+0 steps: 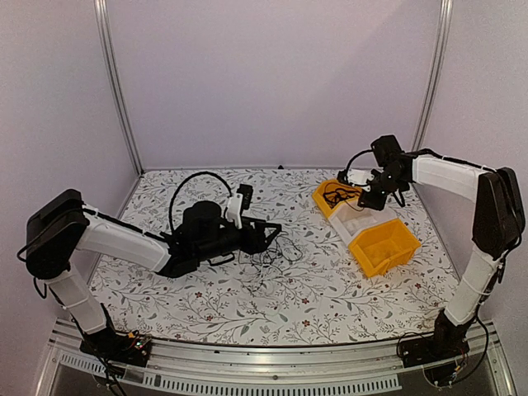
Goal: Untangle the cables
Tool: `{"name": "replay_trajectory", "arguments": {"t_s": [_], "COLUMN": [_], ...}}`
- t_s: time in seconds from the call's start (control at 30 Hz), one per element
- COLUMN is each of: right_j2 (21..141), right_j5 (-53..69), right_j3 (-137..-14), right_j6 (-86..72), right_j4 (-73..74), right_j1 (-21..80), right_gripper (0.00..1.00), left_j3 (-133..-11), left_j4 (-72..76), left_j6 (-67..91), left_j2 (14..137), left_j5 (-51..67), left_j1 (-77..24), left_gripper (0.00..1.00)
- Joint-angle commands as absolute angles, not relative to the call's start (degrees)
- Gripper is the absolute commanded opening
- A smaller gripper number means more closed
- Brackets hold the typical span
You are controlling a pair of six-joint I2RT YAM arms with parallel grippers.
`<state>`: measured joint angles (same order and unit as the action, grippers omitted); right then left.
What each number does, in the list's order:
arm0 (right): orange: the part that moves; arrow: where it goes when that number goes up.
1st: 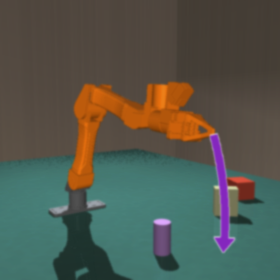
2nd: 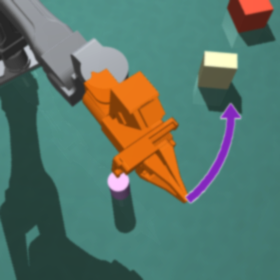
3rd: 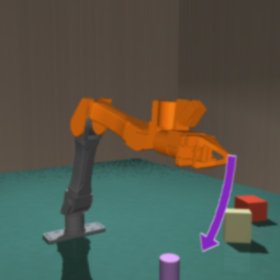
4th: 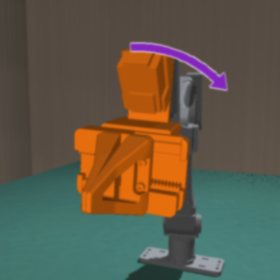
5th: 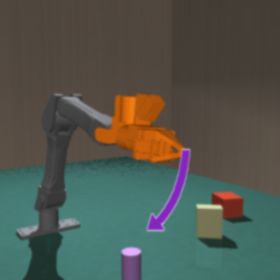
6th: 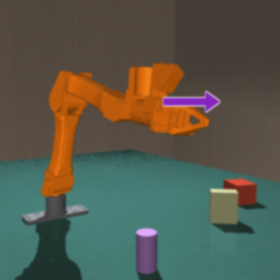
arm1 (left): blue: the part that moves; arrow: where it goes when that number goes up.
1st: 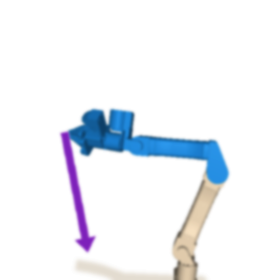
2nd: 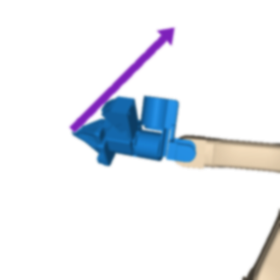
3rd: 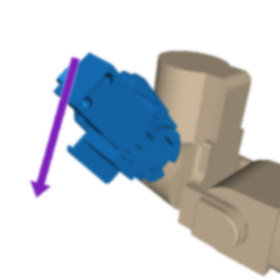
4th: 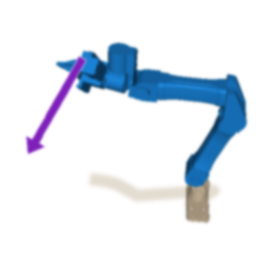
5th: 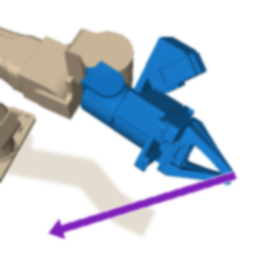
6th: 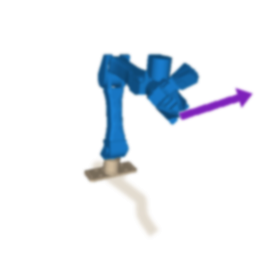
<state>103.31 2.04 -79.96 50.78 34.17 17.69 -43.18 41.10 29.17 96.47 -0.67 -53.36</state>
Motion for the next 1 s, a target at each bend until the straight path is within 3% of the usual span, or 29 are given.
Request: {"name": "replay_trajectory", "arguments": {"t_s": [0.0,0.6,0.87,0.97], "right_j2": [99.3,106.6,106.9,106.8], "right_j5": [2.8,-3.0,-3.8,-4.1], "right_j3": [-76.2,-75.8,-77.1,-78.3], "right_j6": [51.5,51.8,52.3,53.1], "right_j4": [32.4,26.3,26.0,25.8], "right_j1": [19.1,19.6,19.7,19.8], "right_gripper": [0.39,0.32,0.00,0.00], "left_j3": [-44.8,-44.0,-44.0,-44.1], "left_j4": [42.1,41.8,41.8,41.7], "left_j6": [29.6,29.4,29.4,29.4], "left_j2": [98.1,98.0,98.5,98.7], "left_j5": [0.2,0.2,0.2,0.3], "left_j1": [-54.2,-54.2,-54.2,-54.2], "left_gripper": [0.61,0.62,0.62,0.62]}}
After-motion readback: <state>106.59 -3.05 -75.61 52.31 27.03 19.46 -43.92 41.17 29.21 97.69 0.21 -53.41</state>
